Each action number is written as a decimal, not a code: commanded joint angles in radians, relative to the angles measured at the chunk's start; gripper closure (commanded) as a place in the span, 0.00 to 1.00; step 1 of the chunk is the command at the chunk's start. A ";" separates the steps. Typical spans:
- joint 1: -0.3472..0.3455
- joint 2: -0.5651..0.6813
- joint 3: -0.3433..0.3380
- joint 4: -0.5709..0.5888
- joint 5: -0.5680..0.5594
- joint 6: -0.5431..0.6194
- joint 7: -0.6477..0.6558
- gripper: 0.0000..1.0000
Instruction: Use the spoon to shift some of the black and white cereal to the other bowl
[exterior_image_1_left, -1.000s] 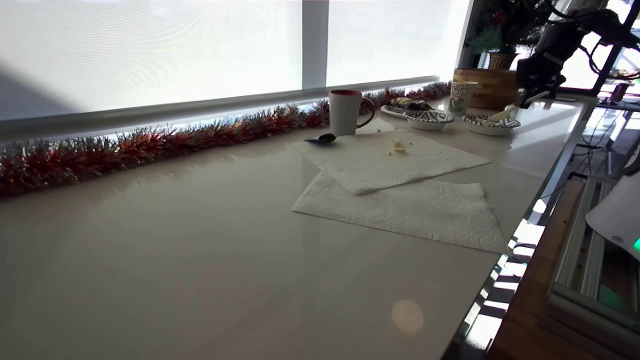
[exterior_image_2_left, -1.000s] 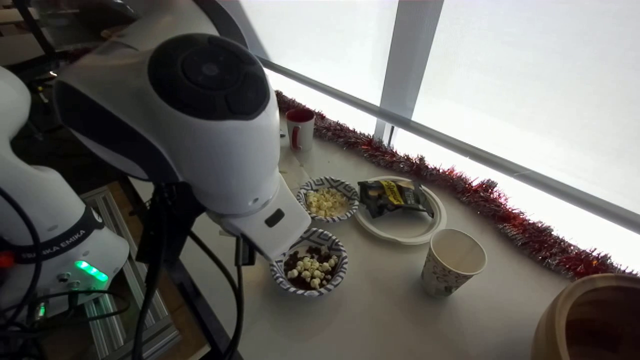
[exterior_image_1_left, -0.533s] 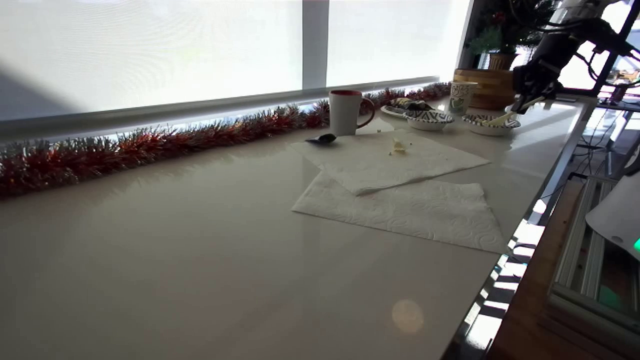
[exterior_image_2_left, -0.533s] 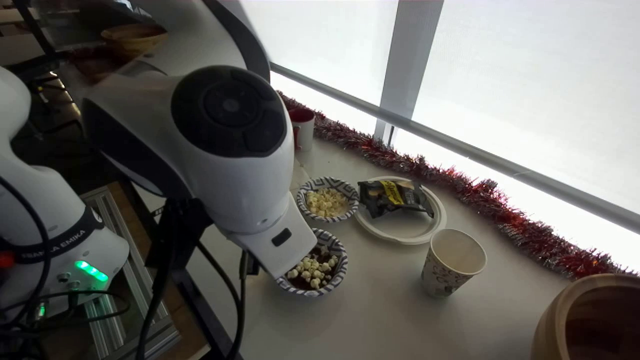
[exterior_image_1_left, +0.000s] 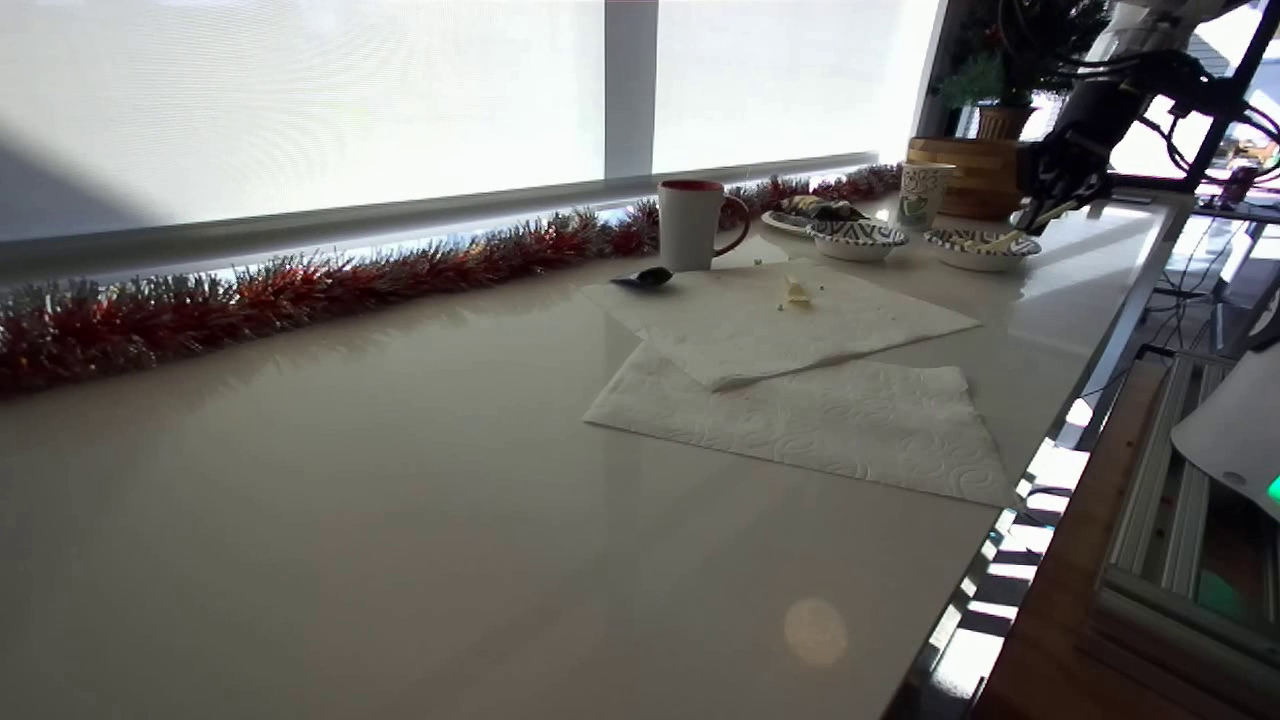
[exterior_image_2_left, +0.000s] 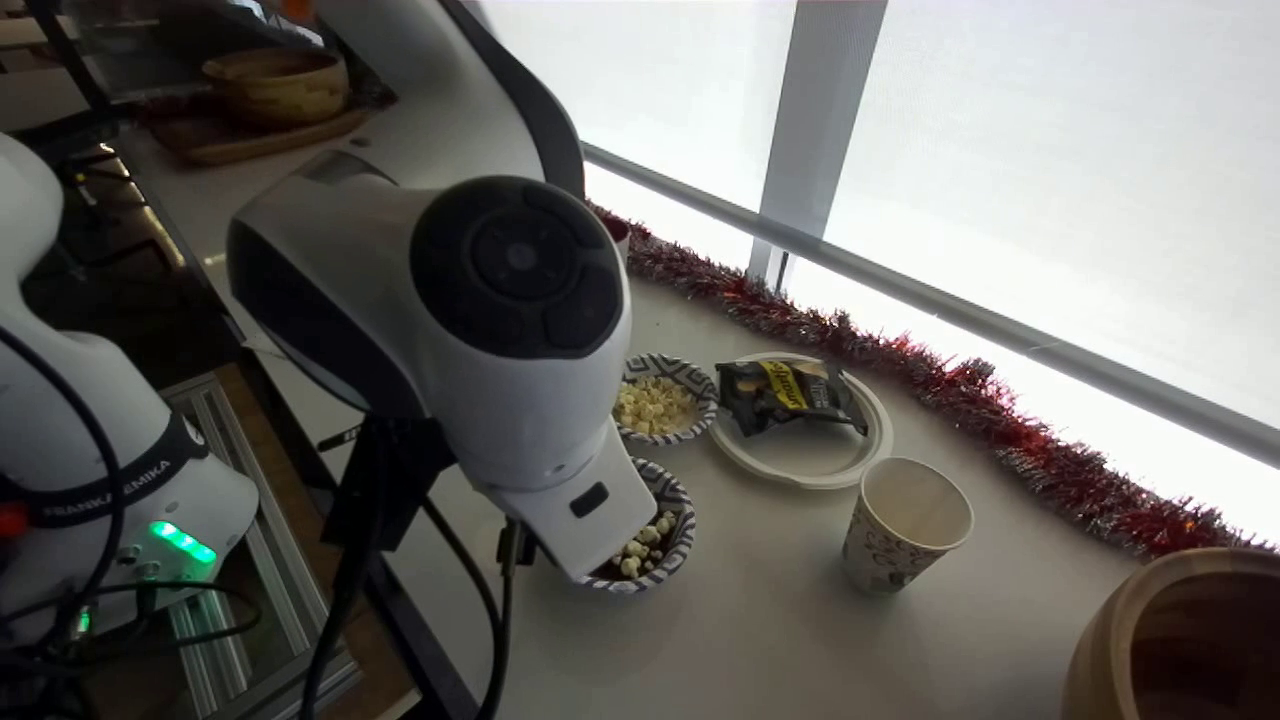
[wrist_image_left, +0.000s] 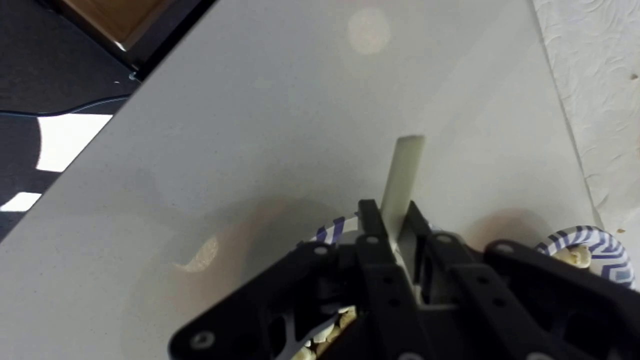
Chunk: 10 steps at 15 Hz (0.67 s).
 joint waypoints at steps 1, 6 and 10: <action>-0.028 0.046 0.031 0.036 0.047 -0.023 -0.027 0.97; -0.049 0.047 0.052 0.043 0.049 0.005 -0.022 0.97; -0.060 0.055 0.066 0.044 0.053 0.032 -0.027 0.97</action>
